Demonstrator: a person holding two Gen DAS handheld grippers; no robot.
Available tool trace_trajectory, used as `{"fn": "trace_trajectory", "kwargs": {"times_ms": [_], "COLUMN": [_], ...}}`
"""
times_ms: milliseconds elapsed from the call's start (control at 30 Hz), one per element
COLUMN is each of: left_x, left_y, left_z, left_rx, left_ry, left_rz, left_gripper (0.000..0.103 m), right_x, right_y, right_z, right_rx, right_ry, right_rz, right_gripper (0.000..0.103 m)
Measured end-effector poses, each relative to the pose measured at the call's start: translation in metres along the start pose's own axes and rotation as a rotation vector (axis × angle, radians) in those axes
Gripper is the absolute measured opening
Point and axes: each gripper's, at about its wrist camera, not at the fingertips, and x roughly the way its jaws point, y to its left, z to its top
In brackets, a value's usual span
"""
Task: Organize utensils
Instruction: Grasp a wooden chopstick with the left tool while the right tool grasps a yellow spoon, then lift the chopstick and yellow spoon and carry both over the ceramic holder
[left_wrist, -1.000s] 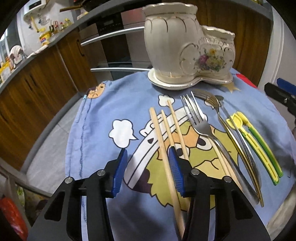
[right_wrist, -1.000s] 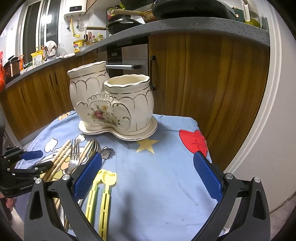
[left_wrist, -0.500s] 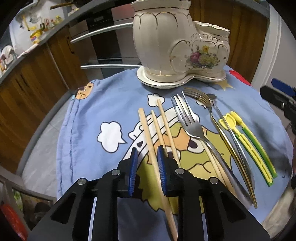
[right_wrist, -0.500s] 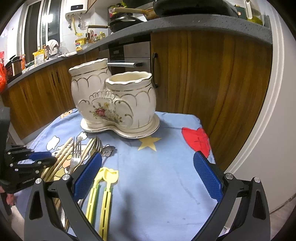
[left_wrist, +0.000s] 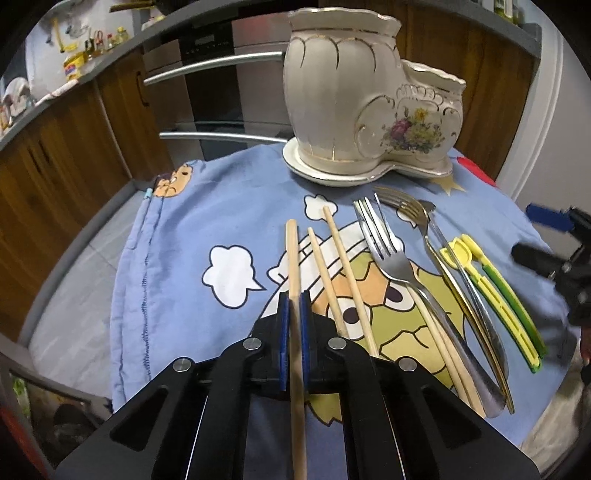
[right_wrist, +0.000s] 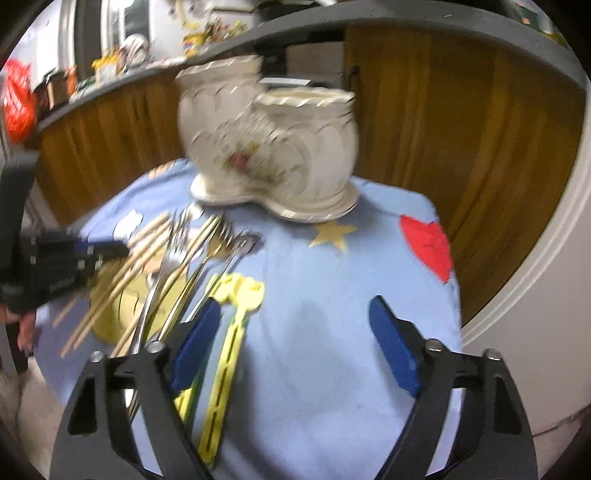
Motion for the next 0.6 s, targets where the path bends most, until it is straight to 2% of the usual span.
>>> {"fn": "trace_trajectory", "kwargs": {"times_ms": [100, 200, 333, 400, 500, 600], "left_x": [-0.006, -0.012, -0.016, -0.018, -0.02, -0.021], "left_y": [0.0, -0.001, -0.001, 0.0, 0.001, 0.003], "left_z": [0.001, 0.001, -0.001, -0.003, -0.004, -0.004], "left_rx": [-0.004, 0.001, 0.005, 0.004, 0.002, -0.004], "left_ry": [-0.028, -0.049, -0.06, -0.065, -0.077, -0.089], "left_rz": [-0.013, -0.018, -0.04, -0.047, -0.06, -0.074], "left_gripper": [0.006, 0.006, 0.006, 0.006, 0.006, 0.006], "right_x": [0.005, 0.007, 0.012, 0.015, 0.017, 0.018], "right_y": [0.006, 0.01, 0.018, 0.022, 0.023, 0.021], "right_z": [-0.001, -0.001, -0.002, -0.003, -0.002, -0.001], "right_rx": [-0.016, 0.002, 0.004, -0.009, -0.001, 0.015], "right_ry": [0.029, 0.048, 0.079, 0.095, 0.097, 0.089], "right_rz": [0.021, 0.07, 0.11, 0.082, 0.072, 0.085], "right_gripper": [0.049, 0.038, 0.034, 0.028, 0.023, 0.01]}}
